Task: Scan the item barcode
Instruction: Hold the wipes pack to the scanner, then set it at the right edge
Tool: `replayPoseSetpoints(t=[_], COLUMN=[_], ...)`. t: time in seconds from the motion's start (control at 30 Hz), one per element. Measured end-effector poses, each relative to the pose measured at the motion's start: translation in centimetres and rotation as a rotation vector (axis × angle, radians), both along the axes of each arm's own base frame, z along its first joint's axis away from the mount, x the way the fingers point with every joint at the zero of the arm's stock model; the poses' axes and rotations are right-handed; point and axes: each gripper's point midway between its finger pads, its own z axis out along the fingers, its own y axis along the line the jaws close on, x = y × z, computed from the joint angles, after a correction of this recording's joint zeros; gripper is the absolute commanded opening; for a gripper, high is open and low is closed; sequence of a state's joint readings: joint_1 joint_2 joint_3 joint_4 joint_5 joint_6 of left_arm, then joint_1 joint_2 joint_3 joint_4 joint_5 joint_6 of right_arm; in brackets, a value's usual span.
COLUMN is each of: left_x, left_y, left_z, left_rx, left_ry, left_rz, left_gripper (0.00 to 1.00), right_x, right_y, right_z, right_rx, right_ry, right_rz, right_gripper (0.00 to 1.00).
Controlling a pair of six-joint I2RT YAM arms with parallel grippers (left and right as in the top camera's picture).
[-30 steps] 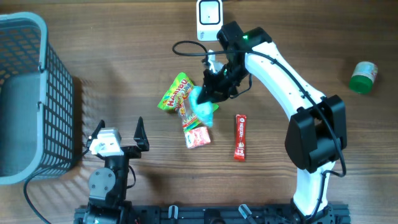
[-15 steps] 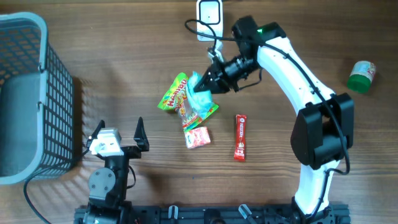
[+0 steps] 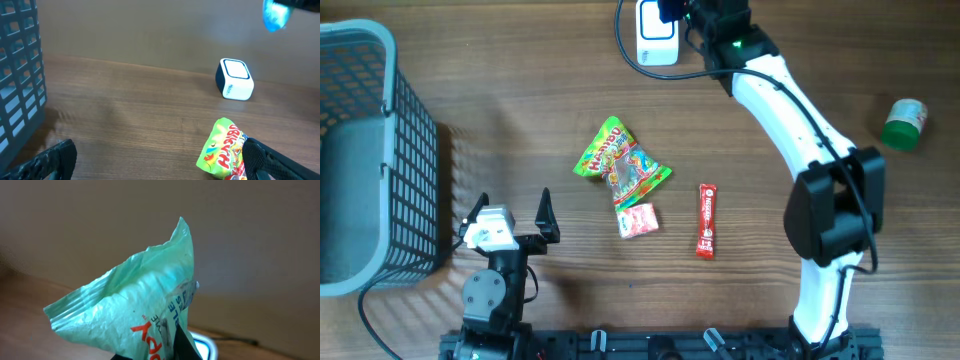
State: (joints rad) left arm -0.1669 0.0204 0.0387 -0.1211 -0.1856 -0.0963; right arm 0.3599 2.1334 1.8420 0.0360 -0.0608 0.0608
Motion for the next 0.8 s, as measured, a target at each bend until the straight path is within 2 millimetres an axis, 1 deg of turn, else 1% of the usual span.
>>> replayPoseSetpoints(t=[0.1, 0.13, 0.17, 0.23, 0.3, 0.37, 0.43, 0.5, 0.53, 0.6, 0.63, 0.7, 0.73, 0.8], left_x=[0.0, 0.0, 0.0, 0.0, 0.0, 0.0, 0.0, 0.0, 0.0, 0.0, 0.0, 0.0, 0.0, 0.0], left_y=[0.0, 0.0, 0.0, 0.0, 0.0, 0.0, 0.0, 0.0, 0.0, 0.0, 0.0, 0.0, 0.0, 0.0], left_z=[0.0, 0.0, 0.0, 0.0, 0.0, 0.0, 0.0, 0.0, 0.0, 0.0, 0.0, 0.0, 0.0, 0.0], left_rx=[0.0, 0.0, 0.0, 0.0, 0.0, 0.0, 0.0, 0.0, 0.0, 0.0, 0.0, 0.0, 0.0, 0.0], left_ry=[0.0, 0.0, 0.0, 0.0, 0.0, 0.0, 0.0, 0.0, 0.0, 0.0, 0.0, 0.0, 0.0, 0.0], left_rz=[0.0, 0.0, 0.0, 0.0, 0.0, 0.0, 0.0, 0.0, 0.0, 0.0, 0.0, 0.0, 0.0, 0.0], left_gripper=[1.0, 1.0, 1.0, 1.0, 1.0, 1.0, 1.0, 1.0, 1.0, 1.0, 1.0, 1.0, 1.0, 1.0], right_x=[1.5, 2.0, 2.3, 2.7, 2.6, 2.6, 2.7, 2.7, 2.7, 2.1, 1.8, 0.9, 0.2, -1.1], right_y=[-0.2, -0.1, 0.0, 0.6, 1.6, 1.7, 0.7, -1.5, -3.1, -8.1, -10.7, -17.5, -21.0, -27.3], right_z=[-4.0, -6.3, -7.9, -10.3, -11.1, -11.0, -11.3, -12.2, -12.7, -13.3, -13.1, -13.0, -13.4, -14.5], right_rx=[-0.089, -0.132, -0.163, -0.213, -0.235, -0.245, -0.271, -0.326, -0.361, -0.462, -0.496, -0.551, -0.559, -0.544], right_ry=[-0.001, 0.015, 0.02, 0.009, -0.002, -0.007, 0.004, 0.047, 0.072, 0.152, 0.178, 0.264, 0.317, 0.409], right_rz=[-0.021, -0.028, -0.034, -0.041, -0.038, -0.062, -0.119, -0.209, -0.269, -0.433, -0.513, -0.68, -0.755, -0.875], right_gripper=[0.05, 0.05, 0.05, 0.05, 0.04, 0.04, 0.04, 0.04, 0.04, 0.04, 0.04, 0.04, 0.04, 0.04])
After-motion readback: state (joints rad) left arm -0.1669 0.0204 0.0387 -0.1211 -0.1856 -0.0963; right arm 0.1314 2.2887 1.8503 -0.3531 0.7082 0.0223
